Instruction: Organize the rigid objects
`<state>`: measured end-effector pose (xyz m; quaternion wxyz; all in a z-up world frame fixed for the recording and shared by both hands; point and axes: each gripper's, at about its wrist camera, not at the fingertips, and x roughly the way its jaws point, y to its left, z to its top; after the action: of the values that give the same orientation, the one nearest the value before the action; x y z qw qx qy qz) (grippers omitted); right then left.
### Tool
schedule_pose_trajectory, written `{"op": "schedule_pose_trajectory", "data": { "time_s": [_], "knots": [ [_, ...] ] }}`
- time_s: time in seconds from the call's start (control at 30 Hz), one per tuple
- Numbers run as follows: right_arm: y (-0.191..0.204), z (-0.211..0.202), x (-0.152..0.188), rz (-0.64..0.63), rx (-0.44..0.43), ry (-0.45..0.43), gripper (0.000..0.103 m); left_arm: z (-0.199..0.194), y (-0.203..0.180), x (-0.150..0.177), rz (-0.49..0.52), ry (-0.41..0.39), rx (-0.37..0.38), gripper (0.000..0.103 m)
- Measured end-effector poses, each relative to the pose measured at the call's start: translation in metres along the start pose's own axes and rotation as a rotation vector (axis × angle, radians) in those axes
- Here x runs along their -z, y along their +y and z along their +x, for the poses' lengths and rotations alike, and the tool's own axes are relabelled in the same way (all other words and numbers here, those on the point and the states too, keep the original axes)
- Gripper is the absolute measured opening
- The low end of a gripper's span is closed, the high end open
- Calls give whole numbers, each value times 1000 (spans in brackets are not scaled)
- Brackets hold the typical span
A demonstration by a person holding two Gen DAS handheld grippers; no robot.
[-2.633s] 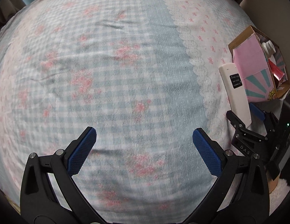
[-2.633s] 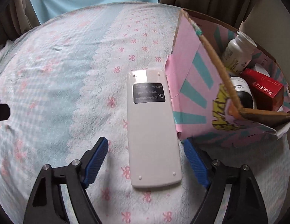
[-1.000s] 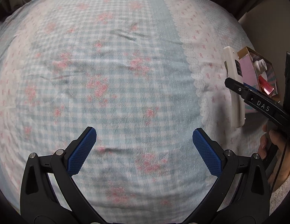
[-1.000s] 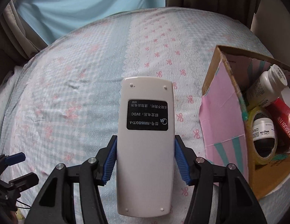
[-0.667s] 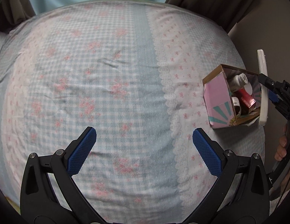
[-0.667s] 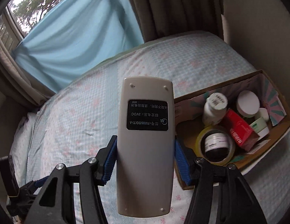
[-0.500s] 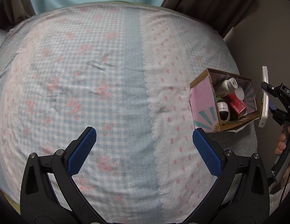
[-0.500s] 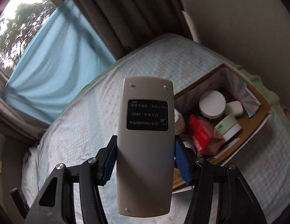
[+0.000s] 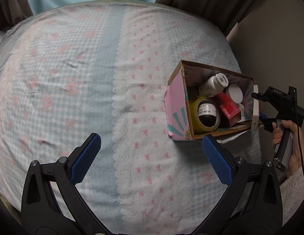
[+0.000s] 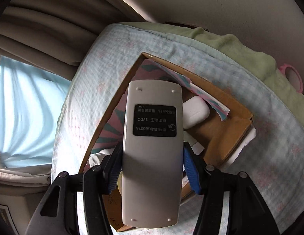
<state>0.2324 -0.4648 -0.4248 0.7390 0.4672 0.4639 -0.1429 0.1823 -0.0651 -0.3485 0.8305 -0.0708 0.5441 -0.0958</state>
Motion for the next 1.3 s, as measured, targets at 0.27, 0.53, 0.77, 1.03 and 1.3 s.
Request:
{"op": "schedule_pose_trajectory", "data": {
  "time_s": [0.27,0.53,0.77,1.03,1.3],
  "knots": [
    [0,-14,-9,-82,106,-54,103,-4,-13,3,-16,-14,-43,102],
    [1,-20,7,-227,155,-59,103,-11,-13,4,-19,-29,-58,102],
    [12,-32,21,-261,146,-35,103,-34,-16,5,-11,-46,-52,102],
    [80,-103,82,-501,97,-21,103,-122,-18,-5,12,-125,-24,102],
    [177,-233,176,-877,42,-270,102,-245,-13,-16,73,-312,-45,102]
  ]
}}
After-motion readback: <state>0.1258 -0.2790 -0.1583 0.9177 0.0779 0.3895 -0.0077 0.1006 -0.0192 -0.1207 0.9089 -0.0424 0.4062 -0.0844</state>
